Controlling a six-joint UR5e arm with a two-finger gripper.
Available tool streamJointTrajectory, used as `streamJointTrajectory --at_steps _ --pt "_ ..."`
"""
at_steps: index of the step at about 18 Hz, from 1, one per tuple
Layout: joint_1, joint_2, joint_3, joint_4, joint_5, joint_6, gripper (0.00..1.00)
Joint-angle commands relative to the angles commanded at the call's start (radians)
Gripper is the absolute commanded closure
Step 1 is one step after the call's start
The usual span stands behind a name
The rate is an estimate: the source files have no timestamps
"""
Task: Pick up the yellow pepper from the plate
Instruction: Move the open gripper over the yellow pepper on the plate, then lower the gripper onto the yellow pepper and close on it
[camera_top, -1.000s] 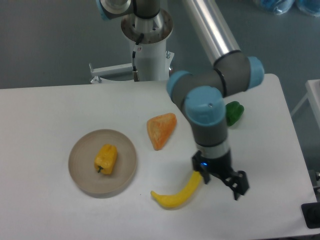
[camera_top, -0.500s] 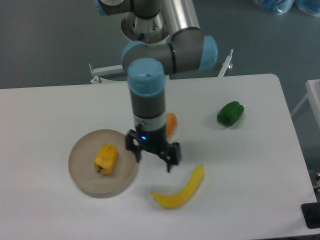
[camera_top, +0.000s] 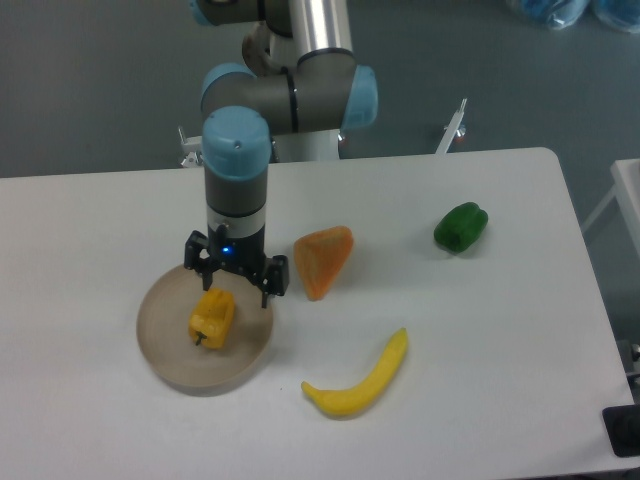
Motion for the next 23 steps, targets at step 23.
streamJointTrajectory --at_steps 23 --pt "-0.045 -0.063 -0.029 0.04 0.049 0.037 0.0"
